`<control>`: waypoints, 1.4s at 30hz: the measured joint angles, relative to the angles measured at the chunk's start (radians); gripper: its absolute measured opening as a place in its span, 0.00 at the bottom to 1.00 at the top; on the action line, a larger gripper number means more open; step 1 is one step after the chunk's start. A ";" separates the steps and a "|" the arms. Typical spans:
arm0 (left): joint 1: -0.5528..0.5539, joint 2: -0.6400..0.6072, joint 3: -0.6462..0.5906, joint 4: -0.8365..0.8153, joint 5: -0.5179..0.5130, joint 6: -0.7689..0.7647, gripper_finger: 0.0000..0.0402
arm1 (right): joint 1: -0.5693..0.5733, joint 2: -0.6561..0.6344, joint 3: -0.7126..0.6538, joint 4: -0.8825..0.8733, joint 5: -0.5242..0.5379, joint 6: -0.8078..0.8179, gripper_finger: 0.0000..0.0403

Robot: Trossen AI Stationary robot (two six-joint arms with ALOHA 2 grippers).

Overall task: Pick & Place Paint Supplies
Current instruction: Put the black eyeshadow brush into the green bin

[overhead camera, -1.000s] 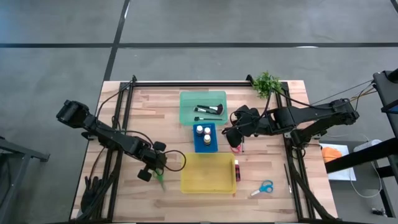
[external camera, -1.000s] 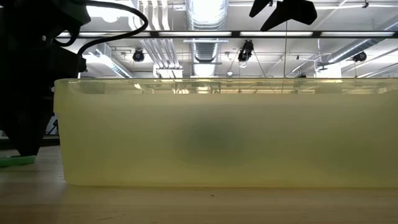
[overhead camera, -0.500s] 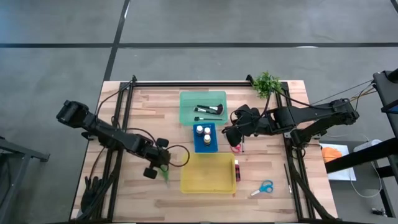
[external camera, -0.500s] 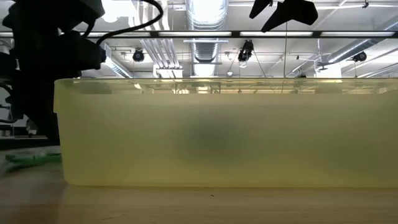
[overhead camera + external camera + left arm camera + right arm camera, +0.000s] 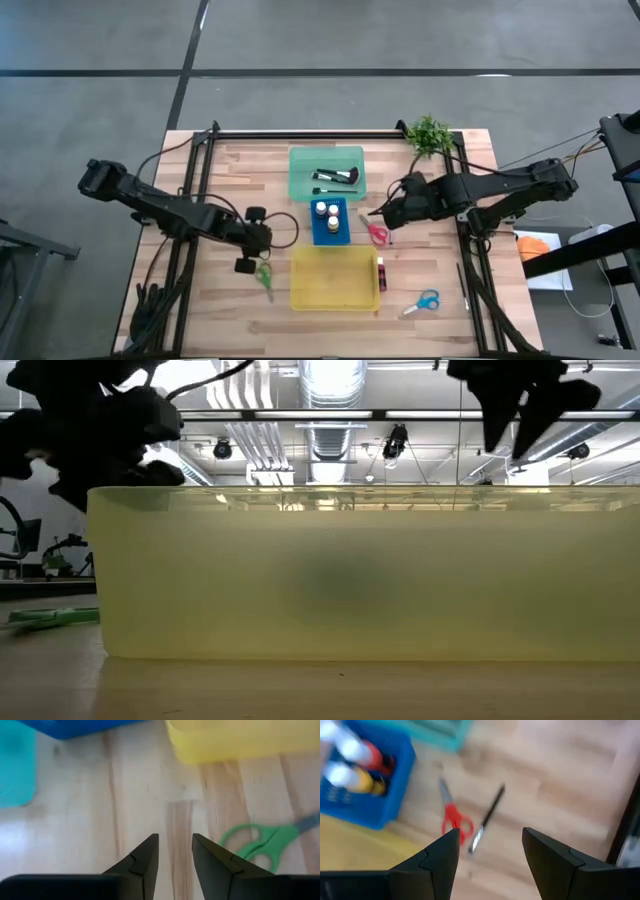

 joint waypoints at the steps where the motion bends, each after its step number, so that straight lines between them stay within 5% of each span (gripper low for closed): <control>1: 0.006 -0.019 0.000 0.000 -0.002 -0.020 0.31 | -0.006 -0.001 -0.027 0.017 -0.044 0.009 0.53; 8: 0.047 -0.149 0.005 -0.006 -0.064 -0.130 0.31 | -0.015 -0.007 -0.251 0.308 -0.248 0.090 0.52; 22: 0.120 -0.212 0.076 -0.005 -0.138 -0.138 0.31 | -0.005 0.004 -0.497 0.515 -0.312 0.213 0.52; 42: 0.146 -0.214 0.079 -0.003 -0.137 -0.170 0.31 | -0.009 0.265 -0.451 0.649 -0.336 0.151 0.52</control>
